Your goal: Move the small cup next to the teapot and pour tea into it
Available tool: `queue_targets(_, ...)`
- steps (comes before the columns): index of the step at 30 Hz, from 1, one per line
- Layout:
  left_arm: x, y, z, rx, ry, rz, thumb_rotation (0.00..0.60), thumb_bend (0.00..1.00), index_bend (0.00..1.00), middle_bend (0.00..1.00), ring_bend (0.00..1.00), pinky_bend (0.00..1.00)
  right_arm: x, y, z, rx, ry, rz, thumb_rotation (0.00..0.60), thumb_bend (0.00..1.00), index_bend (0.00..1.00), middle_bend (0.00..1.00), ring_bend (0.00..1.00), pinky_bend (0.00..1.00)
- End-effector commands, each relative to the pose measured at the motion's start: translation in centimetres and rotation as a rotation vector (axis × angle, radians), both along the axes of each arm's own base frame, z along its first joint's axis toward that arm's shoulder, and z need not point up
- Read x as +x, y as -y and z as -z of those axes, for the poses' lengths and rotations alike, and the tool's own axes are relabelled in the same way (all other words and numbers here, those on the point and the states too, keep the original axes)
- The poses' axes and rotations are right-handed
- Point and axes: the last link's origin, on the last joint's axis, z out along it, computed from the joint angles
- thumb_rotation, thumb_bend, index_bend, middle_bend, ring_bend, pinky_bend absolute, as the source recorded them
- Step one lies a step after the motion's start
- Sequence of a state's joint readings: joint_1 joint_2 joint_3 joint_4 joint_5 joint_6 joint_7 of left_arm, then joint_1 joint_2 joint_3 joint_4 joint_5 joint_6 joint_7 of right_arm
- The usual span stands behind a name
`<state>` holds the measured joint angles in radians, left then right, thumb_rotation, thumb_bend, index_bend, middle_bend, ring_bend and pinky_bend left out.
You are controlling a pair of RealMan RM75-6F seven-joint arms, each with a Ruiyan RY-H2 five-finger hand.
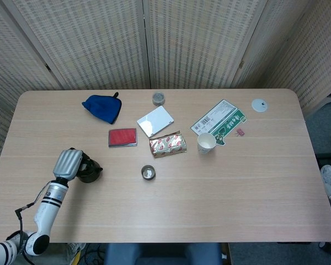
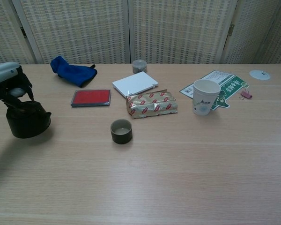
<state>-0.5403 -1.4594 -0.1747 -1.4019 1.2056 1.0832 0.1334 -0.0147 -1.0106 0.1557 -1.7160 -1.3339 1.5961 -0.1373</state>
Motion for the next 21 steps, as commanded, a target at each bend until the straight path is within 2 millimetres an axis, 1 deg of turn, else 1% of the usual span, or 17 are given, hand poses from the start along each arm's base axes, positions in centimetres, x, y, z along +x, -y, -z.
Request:
queue_targets(1,0.06,-0.07,-0.13,0.014,0.005,-0.001,0.559,0.31,1.00,1.00,1.00,0.46,0.05,-0.09,-0.03,-0.002,0.001,-0.002,0.600,0.20,0.20,0.22,0.15,0.27)
queue_targets(3,0.11,-0.12,-0.24,0.027,0.012,-0.003,0.572,0.32,1.00,1.00,1.00,0.49,0.08,-0.17,-0.03,-0.001,0.001,-0.002,0.600,0.20,0.20,0.22,0.15,0.27)
queue_targets(4,0.14,-0.13,-0.27,0.031,0.016,-0.004,0.569,0.32,1.00,1.00,1.00,0.50,0.09,-0.20,-0.04,-0.001,0.002,-0.002,0.600,0.20,0.20,0.22,0.15,0.27)
queue_targets(5,0.16,-0.15,-0.32,0.033,0.019,-0.004,0.560,0.32,1.00,1.00,1.00,0.51,0.10,-0.23,-0.05,-0.002,0.002,-0.003,0.600,0.20,0.20,0.22,0.15,0.27)
queue_targets(7,0.16,-0.19,-0.46,0.039,0.019,-0.004,0.522,0.32,1.00,1.00,1.00,0.51,0.16,-0.31,-0.08,-0.004,0.002,-0.005,0.600,0.20,0.20,0.22,0.15,0.27)
queue_targets(8,0.19,-0.20,-0.51,0.044,0.020,-0.003,0.516,0.32,1.00,1.00,1.00,0.51,0.18,-0.35,-0.11,-0.005,0.003,-0.006,0.600,0.20,0.20,0.22,0.15,0.27)
queue_targets(11,0.22,-0.21,-0.59,0.048,0.019,-0.002,0.522,0.32,1.00,1.00,1.00,0.53,0.19,-0.40,-0.13,-0.005,0.003,-0.006,0.600,0.20,0.20,0.22,0.15,0.27)
queue_targets(16,0.39,-0.18,-0.71,0.055,0.015,0.007,0.559,0.33,1.00,1.00,1.00,0.55,0.15,-0.51,-0.15,-0.006,0.005,-0.004,0.600,0.20,0.20,0.22,0.15,0.27)
queue_targets(21,0.58,-0.17,-0.82,0.062,0.013,0.017,0.572,0.34,1.00,1.00,1.00,0.56,0.12,-0.53,-0.16,-0.006,0.007,-0.005,0.600,0.20,0.20,0.22,0.15,0.27)
